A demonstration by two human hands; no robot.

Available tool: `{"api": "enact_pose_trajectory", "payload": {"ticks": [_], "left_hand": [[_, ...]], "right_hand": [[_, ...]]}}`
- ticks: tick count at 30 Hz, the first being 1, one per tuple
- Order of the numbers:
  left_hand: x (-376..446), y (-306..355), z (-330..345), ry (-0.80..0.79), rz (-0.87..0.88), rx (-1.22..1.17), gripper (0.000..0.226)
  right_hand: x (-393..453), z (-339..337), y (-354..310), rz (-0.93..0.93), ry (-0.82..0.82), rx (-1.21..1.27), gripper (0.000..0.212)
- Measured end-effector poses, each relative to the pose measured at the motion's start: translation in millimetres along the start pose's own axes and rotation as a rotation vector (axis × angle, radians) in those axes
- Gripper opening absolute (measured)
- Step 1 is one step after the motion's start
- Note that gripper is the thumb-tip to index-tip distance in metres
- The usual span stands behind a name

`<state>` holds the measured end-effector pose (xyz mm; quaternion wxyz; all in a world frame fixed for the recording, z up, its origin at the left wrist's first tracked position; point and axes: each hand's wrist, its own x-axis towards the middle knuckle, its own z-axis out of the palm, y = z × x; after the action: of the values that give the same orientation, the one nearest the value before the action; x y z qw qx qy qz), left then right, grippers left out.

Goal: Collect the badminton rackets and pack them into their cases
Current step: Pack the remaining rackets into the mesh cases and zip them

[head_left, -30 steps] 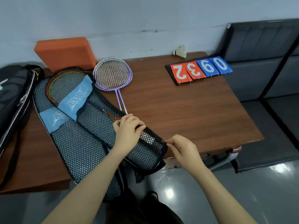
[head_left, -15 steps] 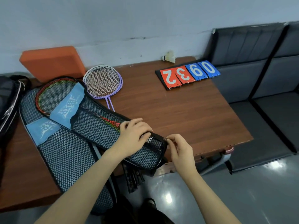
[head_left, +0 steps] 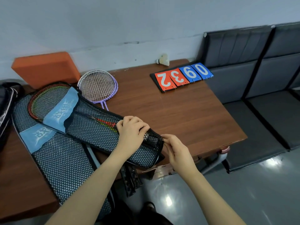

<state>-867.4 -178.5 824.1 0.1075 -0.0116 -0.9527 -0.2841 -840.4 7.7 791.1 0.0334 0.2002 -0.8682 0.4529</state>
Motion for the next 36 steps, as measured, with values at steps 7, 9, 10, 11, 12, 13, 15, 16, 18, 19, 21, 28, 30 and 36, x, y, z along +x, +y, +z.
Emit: {"api": "enact_pose_trajectory", "payload": {"ticks": [7,9,10,11,12,13,15,16,18,19,21,28,30,36], "left_hand": [[0.0,2.3,4.0,-0.014,0.02,-0.03,0.017],[0.0,1.6,3.2,-0.03,0.037,-0.018,0.017],[0.3,1.5,3.4,-0.06,0.052,0.005,0.017],[-0.1,1.7,4.7,-0.104,0.071,0.037,0.018],[-2.6,1.1,7.2,-0.145,0.091,0.07,0.018],[-7.4,-0.4,10.1,-0.174,0.108,0.096,0.02],[-23.0,-4.9,16.3,-0.197,0.138,0.101,0.03],[-31.8,-7.1,20.0,-0.206,0.148,0.093,0.034],[-47.4,-13.6,29.1,-0.286,0.152,0.139,0.039],[-52.3,-17.5,34.8,-0.343,0.141,0.183,0.041],[-57.7,-24.7,45.4,-0.427,0.124,0.245,0.046],[-78.2,-49.0,33.7,-0.096,-0.294,0.145,0.054],[-84.9,-63.6,23.1,-0.067,-0.477,0.143,0.057],[-78.7,-92.7,2.0,-0.017,-0.776,0.116,0.066]], "right_hand": [[-12.2,14.3,10.8,0.104,0.11,0.093,0.018],[-10.9,14.8,12.2,0.092,0.132,0.098,0.014],[-10.6,14.7,13.0,0.083,0.149,0.093,0.012],[-11.2,14.6,13.8,0.087,0.172,0.093,0.011],[-12.2,14.4,14.1,0.103,0.196,0.097,0.012],[-13.5,14.5,15.1,0.119,0.217,0.107,0.014],[-17.9,14.6,18.2,0.136,0.24,0.11,0.016],[-20.2,14.0,20.3,0.135,0.222,0.095,0.014],[-23.9,12.9,26.3,0.169,0.105,0.024,0.009],[-25.0,12.6,29.8,0.215,0.03,-0.041,0.006],[-26.5,11.7,35.1,0.306,-0.073,-0.109,0.005],[4.5,29.8,24.5,0.204,-0.096,-0.095,0.032],[24.9,46.6,16.4,0.115,-0.198,-0.167,0.04],[86.3,99.5,-7.3,-0.097,-0.415,-0.414,0.048]]}}
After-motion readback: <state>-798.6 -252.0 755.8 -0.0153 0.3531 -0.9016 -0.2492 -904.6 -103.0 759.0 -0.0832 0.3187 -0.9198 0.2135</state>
